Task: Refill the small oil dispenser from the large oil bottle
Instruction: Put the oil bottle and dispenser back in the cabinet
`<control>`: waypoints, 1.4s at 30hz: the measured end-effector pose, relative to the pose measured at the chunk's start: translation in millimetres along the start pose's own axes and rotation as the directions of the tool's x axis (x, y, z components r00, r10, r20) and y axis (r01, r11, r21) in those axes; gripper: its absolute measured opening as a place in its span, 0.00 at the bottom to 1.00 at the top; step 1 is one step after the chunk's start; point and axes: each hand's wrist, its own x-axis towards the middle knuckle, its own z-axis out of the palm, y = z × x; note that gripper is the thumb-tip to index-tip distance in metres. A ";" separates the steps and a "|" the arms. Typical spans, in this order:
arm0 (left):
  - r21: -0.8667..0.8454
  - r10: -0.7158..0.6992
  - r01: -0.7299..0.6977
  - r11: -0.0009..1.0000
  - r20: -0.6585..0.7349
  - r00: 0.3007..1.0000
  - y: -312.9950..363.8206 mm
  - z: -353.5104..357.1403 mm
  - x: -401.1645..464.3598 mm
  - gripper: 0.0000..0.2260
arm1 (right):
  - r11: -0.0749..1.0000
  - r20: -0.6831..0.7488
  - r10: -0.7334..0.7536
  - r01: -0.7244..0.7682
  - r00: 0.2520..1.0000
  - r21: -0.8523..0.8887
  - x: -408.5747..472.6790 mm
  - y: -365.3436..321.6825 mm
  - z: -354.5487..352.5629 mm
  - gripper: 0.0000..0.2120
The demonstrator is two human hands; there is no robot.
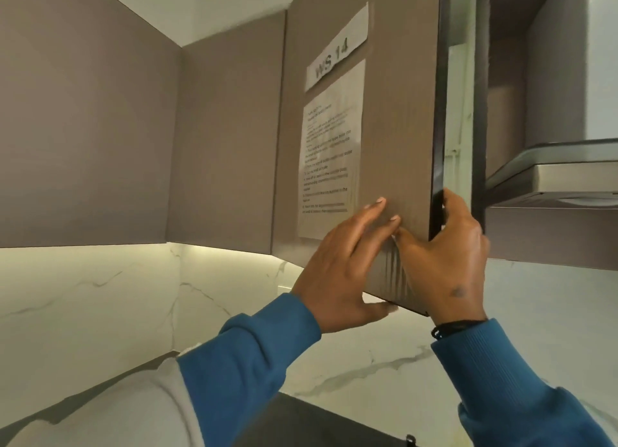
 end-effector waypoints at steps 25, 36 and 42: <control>-0.335 -0.807 0.737 0.587 -0.168 0.566 -69.7 -279.6 -133.5 0.03 | 0.990 0.384 -0.095 0.129 0.918 -0.063 -147.0 -215.5 224.0 0.35; -0.121 -0.889 0.892 0.435 -0.214 0.405 -122.6 -292.2 -177.6 0.04 | 0.956 0.588 -0.156 0.270 0.793 -0.111 -163.5 -231.4 287.4 0.38; -0.058 -0.903 0.923 0.381 -0.240 0.357 -137.0 -278.4 -212.4 0.10 | 0.936 0.649 -0.169 0.328 0.741 -0.130 -167.8 -212.9 301.2 0.40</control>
